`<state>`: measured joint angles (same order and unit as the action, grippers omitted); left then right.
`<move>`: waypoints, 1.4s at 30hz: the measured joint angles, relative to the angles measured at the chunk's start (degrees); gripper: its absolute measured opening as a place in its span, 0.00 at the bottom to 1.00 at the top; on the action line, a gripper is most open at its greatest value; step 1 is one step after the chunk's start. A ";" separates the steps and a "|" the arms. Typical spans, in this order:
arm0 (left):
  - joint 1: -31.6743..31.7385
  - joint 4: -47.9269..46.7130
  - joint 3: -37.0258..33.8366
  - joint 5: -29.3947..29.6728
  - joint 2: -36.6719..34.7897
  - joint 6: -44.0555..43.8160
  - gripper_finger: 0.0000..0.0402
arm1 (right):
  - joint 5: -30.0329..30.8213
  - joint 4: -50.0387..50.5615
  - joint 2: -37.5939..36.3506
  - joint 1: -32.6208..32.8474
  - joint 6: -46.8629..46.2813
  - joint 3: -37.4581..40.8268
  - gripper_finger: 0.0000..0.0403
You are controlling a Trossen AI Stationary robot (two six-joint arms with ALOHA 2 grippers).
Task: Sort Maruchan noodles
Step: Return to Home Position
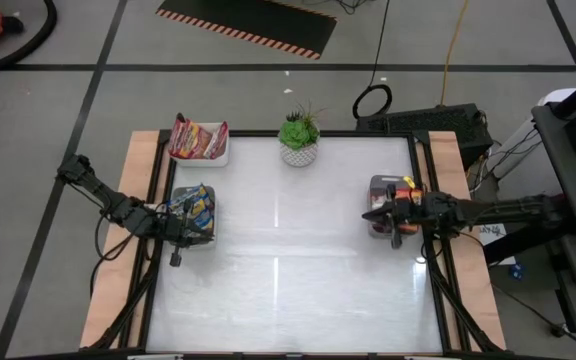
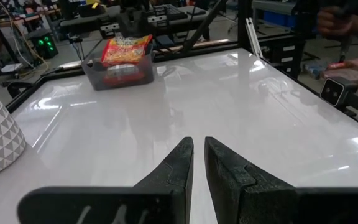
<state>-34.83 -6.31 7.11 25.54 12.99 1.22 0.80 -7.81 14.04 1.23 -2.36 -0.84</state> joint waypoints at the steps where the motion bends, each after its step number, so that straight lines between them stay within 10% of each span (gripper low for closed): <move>1: -0.02 -0.02 0.00 0.00 0.00 0.02 0.12 | 1.08 1.03 -1.28 0.00 0.02 0.00 0.00; 20: -0.01 -1.44 0.02 1.53 -0.01 -1.97 0.12 | 11.43 4.46 -13.96 -0.04 8.25 0.04 0.00; 42: -0.02 -6.99 0.04 3.15 -2.68 -8.17 0.12 | -1.05 6.90 -13.26 0.00 4.55 0.04 0.00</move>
<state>-34.85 -13.30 7.16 28.69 10.31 -6.95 -0.25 -0.91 0.78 1.23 2.19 -0.80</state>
